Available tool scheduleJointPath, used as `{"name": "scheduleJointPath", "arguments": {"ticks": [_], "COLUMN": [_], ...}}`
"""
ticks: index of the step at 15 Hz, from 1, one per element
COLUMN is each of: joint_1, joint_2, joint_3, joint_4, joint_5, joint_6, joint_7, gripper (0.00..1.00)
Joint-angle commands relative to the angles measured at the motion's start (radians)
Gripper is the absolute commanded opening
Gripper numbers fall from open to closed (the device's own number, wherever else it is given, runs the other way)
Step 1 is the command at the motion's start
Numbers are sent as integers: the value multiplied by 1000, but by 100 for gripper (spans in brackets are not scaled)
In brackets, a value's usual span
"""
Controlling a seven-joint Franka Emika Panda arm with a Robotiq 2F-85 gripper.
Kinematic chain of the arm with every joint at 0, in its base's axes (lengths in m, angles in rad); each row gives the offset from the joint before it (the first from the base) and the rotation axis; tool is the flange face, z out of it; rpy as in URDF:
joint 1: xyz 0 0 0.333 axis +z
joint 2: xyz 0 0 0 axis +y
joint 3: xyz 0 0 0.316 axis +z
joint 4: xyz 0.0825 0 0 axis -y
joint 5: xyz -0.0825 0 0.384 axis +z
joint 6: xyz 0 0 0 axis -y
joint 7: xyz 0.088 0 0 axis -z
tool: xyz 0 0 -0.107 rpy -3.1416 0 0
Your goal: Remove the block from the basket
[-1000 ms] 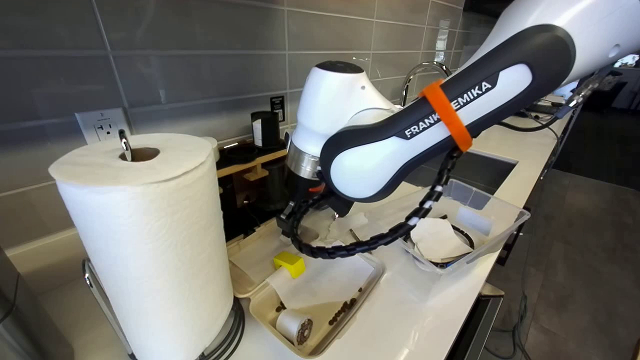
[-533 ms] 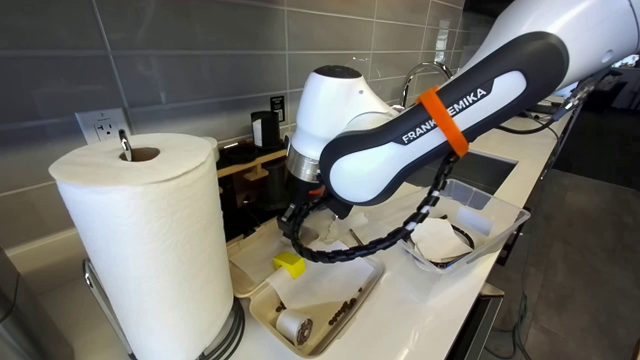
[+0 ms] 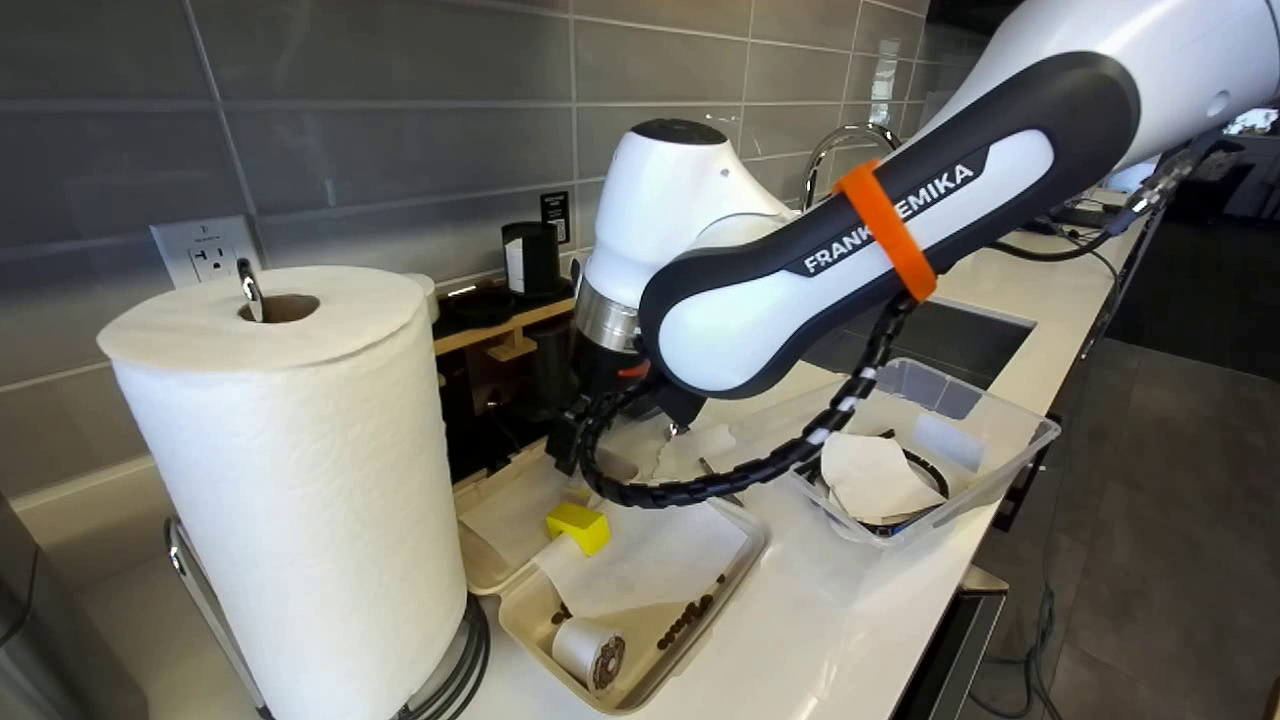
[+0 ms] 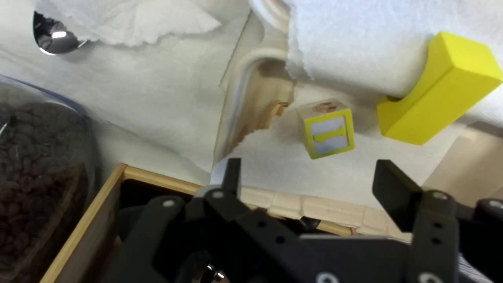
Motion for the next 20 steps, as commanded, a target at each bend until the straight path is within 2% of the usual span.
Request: {"name": "scheduleJointPath", "arguments": {"ticks": [1, 7, 12, 16, 18, 20], "joint_1": [-26, -48, -56, -63, -68, -64], "joint_2": [-66, -210, -401, -627, -743, -862], "joint_3": [31, 51, 74, 54, 41, 12], "joint_4": [-40, -196, -415, -572, -621, -651], "joint_5": [69, 136, 240, 228, 244, 271], "joint_6": [-27, 10, 22, -32, -105, -230], "joint_7": [-18, -21, -21, 10, -19, -45], "gripper": [100, 100, 100, 100, 100, 100]}}
